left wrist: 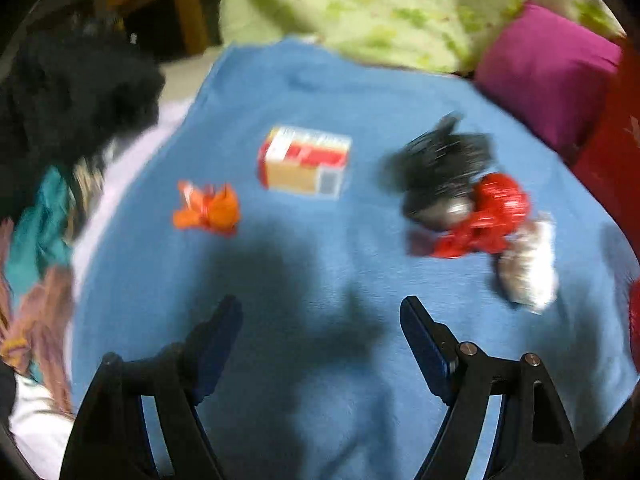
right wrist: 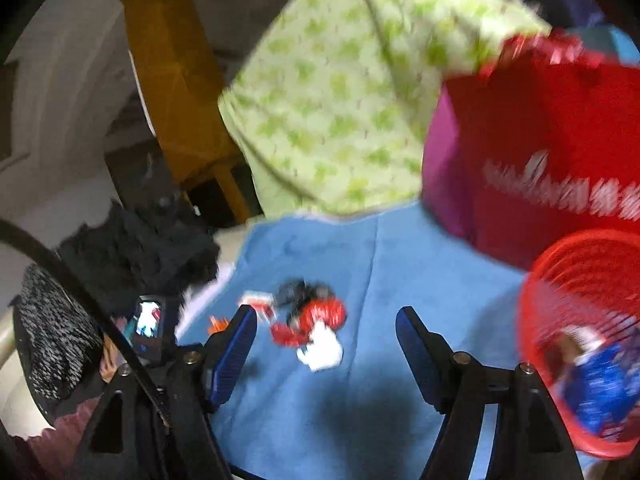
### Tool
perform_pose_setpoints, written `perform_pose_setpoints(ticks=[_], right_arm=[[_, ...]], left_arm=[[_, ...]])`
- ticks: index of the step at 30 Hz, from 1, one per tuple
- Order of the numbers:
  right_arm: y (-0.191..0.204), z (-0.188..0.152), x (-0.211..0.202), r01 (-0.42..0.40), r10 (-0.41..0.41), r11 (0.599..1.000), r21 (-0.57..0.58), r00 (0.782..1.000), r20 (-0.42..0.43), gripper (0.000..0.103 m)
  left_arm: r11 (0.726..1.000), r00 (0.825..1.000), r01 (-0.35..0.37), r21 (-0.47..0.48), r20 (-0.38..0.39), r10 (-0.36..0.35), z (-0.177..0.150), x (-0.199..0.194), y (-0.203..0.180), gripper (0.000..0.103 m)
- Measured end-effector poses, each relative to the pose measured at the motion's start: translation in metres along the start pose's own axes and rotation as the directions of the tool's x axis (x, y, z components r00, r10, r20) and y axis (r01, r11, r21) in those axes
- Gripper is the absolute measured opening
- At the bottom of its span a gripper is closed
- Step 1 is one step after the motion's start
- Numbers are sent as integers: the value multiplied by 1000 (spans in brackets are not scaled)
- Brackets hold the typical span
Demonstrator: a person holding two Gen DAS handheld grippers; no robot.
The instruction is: Collect trash
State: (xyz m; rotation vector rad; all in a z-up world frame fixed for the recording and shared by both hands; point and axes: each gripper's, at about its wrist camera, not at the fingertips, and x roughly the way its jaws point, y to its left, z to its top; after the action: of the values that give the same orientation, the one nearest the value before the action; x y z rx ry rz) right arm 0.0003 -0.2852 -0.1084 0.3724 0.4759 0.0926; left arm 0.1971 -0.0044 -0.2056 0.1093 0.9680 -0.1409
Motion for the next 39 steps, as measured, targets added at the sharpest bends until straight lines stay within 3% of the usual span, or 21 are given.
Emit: perform_pose_setpoints(ticks=[3, 6, 8, 11, 12, 14, 16, 19, 21, 26, 34, 39], right_arm=[[-12, -15, 57, 93, -95, 995, -22, 993, -73, 75], [-33, -28, 109, 198, -203, 979, -48, 970, -134, 75], [-49, -30, 135, 254, -260, 966, -56, 954, -151, 75], [-67, -26, 162, 315, -321, 947, -63, 936, -142, 75], [-74, -24, 171, 339, -343, 939, -56, 929, -137, 75], [-84, -22, 189, 370, -373, 928, -50, 915, -154, 75], [-93, -24, 206, 379, -377, 925, -34, 900, -219, 77], [-88, -25, 213, 369, -380, 925, -89, 896, -231, 89], [-85, -26, 217, 383, -401, 916, -121, 886, -234, 90], [-87, -25, 216, 380, -399, 917, -122, 887, -233, 91], [-85, -27, 220, 372, -390, 920, -120, 891, -234, 93], [-84, -28, 221, 362, -381, 924, -122, 894, -237, 96]], left_arm=[[1000, 1000, 15, -27, -15, -15, 1, 26, 6, 81], [1000, 1000, 7, -23, 17, -7, 1, 44, 6, 81], [1000, 1000, 8, -16, 19, -7, 3, 53, 6, 83], [1000, 997, -10, -5, 83, 10, 9, 54, 2, 86], [1000, 996, -13, 3, 86, 13, 12, 57, 0, 88], [999, 993, -38, 25, 110, 35, 16, 65, -4, 100], [1000, 995, -22, -5, 98, 22, 20, 71, 3, 103], [1000, 996, -23, -21, 89, 25, 23, 74, 9, 103], [999, 994, -36, -23, 99, 39, 20, 71, 9, 103], [995, 990, -88, -48, 109, 93, 13, 67, 6, 103], [996, 991, -76, -45, 109, 81, 17, 72, 7, 103], [999, 994, -24, -35, 101, 27, 23, 77, 15, 103]])
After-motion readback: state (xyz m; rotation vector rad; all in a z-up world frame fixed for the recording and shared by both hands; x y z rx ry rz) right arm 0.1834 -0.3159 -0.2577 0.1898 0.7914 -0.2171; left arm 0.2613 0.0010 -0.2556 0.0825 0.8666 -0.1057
